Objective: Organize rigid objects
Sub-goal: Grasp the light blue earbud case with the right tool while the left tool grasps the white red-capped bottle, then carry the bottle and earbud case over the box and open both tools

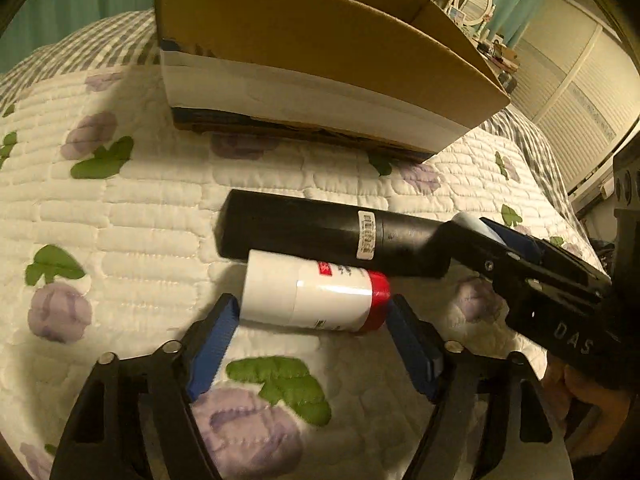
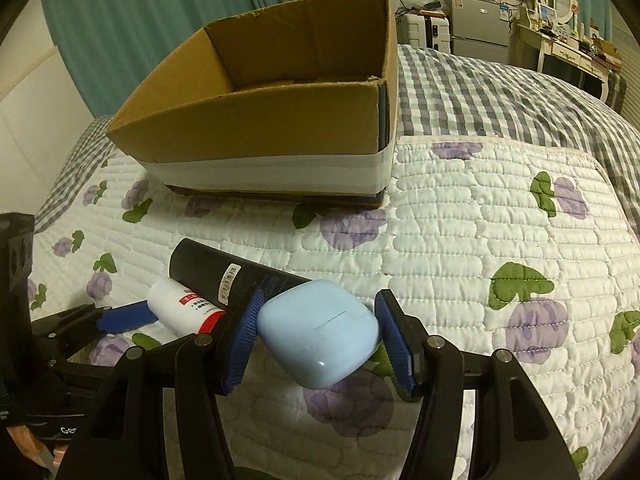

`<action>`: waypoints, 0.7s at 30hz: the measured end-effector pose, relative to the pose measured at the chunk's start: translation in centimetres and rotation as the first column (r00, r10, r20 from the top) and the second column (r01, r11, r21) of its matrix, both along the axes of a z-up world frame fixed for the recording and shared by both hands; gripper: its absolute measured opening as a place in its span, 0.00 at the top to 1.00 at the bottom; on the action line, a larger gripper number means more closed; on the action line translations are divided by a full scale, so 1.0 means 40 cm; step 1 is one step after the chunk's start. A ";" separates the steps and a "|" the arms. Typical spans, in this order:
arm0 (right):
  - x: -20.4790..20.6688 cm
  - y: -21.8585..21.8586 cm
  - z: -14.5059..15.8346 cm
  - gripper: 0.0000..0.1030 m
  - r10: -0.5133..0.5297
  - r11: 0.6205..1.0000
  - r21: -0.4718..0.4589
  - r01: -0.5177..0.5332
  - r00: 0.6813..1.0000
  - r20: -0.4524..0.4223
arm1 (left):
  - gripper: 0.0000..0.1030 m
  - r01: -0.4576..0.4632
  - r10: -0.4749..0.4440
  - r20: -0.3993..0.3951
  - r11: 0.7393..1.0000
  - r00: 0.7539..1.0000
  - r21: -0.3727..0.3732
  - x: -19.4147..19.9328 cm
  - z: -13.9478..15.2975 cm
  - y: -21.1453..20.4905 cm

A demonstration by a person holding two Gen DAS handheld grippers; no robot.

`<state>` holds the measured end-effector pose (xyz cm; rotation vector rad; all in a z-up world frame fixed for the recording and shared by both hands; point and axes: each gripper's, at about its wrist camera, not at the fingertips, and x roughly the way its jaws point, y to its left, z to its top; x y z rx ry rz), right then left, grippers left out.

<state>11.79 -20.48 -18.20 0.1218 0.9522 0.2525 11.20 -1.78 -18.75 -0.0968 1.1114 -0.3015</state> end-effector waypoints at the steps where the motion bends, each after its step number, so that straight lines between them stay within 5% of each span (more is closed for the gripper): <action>1: 0.001 0.002 0.000 0.44 -0.001 1.000 0.000 0.001 1.000 0.001 | 0.20 0.012 -0.012 -0.006 1.000 1.000 0.002 0.005 -0.005 -0.008; 10: 0.001 -0.016 0.008 0.44 -0.020 1.000 0.000 0.020 1.000 0.008 | 0.24 0.032 -0.031 -0.017 0.998 0.999 0.053 0.020 -0.034 -0.052; 21: -0.080 -0.013 0.125 0.44 -0.001 1.000 0.002 0.001 0.995 0.099 | 0.24 -0.043 0.042 0.139 0.999 0.989 0.008 -0.092 0.109 0.016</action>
